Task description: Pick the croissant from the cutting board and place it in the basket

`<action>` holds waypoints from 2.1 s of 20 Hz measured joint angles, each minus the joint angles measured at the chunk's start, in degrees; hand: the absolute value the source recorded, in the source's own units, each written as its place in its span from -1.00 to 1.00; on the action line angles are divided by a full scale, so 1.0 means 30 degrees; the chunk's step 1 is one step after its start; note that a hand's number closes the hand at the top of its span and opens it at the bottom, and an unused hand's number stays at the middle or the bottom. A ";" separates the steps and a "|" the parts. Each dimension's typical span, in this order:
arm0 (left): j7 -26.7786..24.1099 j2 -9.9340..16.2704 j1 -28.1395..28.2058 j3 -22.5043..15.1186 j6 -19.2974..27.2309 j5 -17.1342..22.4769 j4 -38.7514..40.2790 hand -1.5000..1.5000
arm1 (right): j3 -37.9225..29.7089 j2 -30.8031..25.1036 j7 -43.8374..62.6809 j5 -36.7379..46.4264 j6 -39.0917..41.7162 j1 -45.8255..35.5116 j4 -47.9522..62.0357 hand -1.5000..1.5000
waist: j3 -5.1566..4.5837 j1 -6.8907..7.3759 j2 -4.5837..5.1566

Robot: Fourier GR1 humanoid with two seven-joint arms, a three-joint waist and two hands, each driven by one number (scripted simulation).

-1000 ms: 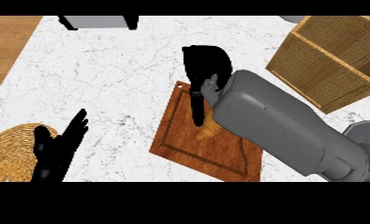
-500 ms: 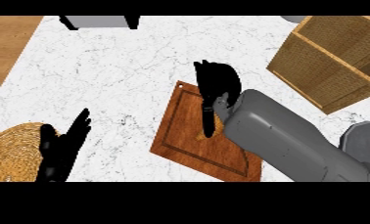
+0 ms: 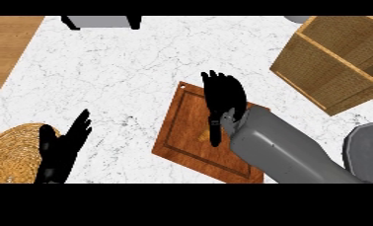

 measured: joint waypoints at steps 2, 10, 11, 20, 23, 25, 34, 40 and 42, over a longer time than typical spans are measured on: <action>-0.0042 -0.0020 -0.0088 0.0075 -0.0113 -0.0045 0.0122 0.00 | -0.0280 0.0218 -0.0252 0.0422 -0.0074 0.0127 0.0428 -1.00 | 0.0028 0.0055 0.0005; 0.0126 -0.0296 0.0035 0.0126 -0.0019 -0.0426 -0.0276 0.00 | -0.0633 0.1561 -0.0855 0.2151 -0.0163 0.0677 0.2107 -1.00 | -0.0024 0.0145 0.0043; 0.0108 -0.0422 0.0065 0.0050 0.0002 -0.0470 -0.0336 0.00 | -0.0706 0.1578 -0.0991 0.2252 -0.0135 0.0819 0.2393 -1.00 | -0.0020 0.0145 0.0043; 0.0549 -0.0235 0.0006 0.0471 -0.0491 -0.0429 -0.0357 0.00 | -0.1094 0.2483 -0.1202 0.3316 0.0304 0.1680 0.3837 -1.00 | -0.0027 0.0126 0.0044; 0.0700 -0.0259 -0.0019 0.0621 -0.0605 -0.0462 -0.0443 0.00 | -0.1479 0.2673 -0.1631 0.3867 0.0436 0.1737 0.4412 -1.00 | -0.0022 0.0150 0.0048; 0.0683 -0.0293 0.0040 0.0690 -0.0706 -0.0492 -0.0489 0.00 | -0.1590 0.2652 -0.1802 0.4272 0.0452 0.2118 0.4283 -1.00 | -0.0030 0.0127 0.0042; 0.0379 -0.0871 0.0107 0.0731 -0.0589 -0.1076 -0.0421 0.00 | -0.1970 0.3314 -0.2772 0.6217 0.0502 0.2710 0.5333 1.00 | -0.0020 0.0128 0.0020; 0.0494 -0.0957 0.0002 0.0941 -0.0827 -0.1114 -0.0306 0.00 | -0.1483 0.2727 -0.3908 0.7715 0.0940 0.2912 0.5071 1.00 | -0.0023 0.0141 -0.0022; 0.0271 -0.1149 -0.0057 0.0917 -0.0729 -0.1318 -0.0073 0.00 | -0.1526 0.2698 -0.4217 0.8113 0.0979 0.2915 0.5232 1.00 | -0.0002 0.0145 -0.0041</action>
